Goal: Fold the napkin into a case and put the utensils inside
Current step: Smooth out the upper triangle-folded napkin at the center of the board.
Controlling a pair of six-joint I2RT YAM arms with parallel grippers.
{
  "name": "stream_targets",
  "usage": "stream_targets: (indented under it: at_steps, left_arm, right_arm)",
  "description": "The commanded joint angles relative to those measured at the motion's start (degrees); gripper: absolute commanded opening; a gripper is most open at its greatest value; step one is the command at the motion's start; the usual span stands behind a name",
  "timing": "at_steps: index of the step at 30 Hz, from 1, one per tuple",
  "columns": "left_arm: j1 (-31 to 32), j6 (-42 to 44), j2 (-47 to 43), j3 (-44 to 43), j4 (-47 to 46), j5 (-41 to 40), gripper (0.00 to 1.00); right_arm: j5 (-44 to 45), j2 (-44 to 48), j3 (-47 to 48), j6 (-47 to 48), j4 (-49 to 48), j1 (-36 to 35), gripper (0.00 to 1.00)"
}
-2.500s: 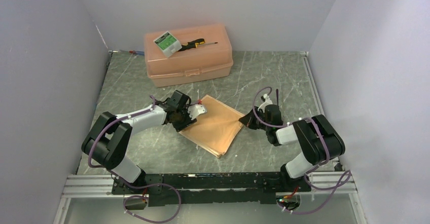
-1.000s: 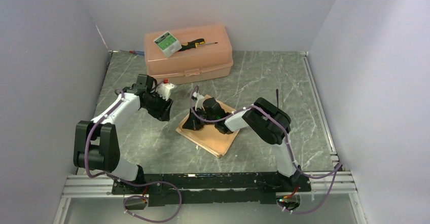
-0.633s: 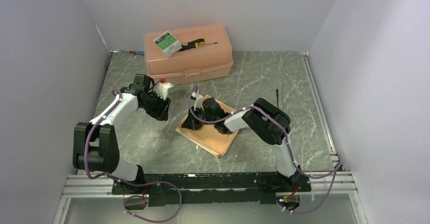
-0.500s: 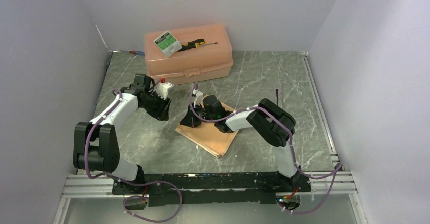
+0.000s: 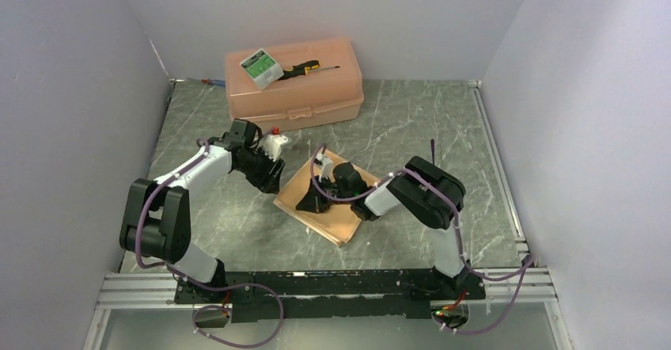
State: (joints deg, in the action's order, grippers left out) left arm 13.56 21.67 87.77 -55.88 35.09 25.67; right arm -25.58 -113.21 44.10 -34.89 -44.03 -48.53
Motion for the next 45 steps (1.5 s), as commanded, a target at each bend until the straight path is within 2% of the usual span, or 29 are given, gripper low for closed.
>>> stream_targets:
  at_steps: [1, 7, 16, 23, 28, 33, 37, 41, 45]
  left_arm:
    - [2.04, -0.43, -0.02, -1.69, -1.32, 0.09, 0.55]
    - [5.89, -1.94, 0.62, -3.01, -1.42, 0.22, 0.54]
    - [8.62, -1.98, 3.81, -4.13, -4.17, 0.05, 0.52]
    - [10.72, 0.98, 6.26, 0.35, -9.57, -7.66, 0.50]
    - [10.83, 3.63, 5.06, 4.49, -13.85, -11.19, 0.48]
    - [11.22, 4.51, 4.99, 6.91, -16.30, -13.54, 0.47]
    - [11.36, 3.78, 4.60, 6.46, -15.47, -13.04, 0.47]
    - [11.31, 2.67, 2.69, 4.25, -10.82, -8.31, 0.47]
    - [11.14, 1.55, 0.51, 1.80, -4.31, -1.59, 0.50]
  right_arm:
    - [-3.20, -3.67, 0.51, -2.35, -5.85, 1.69, 0.00]
    - [-3.77, 1.66, 0.13, -1.12, -3.19, 2.27, 0.02]
    - [-11.56, 10.52, -2.80, -3.82, -3.63, 6.90, 0.14]
    - [-12.40, 13.76, -13.39, -6.56, -6.42, 16.03, 0.09]
    - [-13.81, 11.51, -15.09, -5.18, -6.05, 19.70, 0.08]
    - [-13.35, 6.58, -14.26, -2.81, -5.66, 20.09, 0.08]
    - [-12.43, 8.01, -13.91, -0.92, -3.32, 20.14, 0.09]
    - [-13.11, 12.26, -12.54, 0.50, 0.72, 20.23, 0.15]
    - [-11.90, 20.56, -11.00, 4.03, 8.48, 19.72, 0.37]
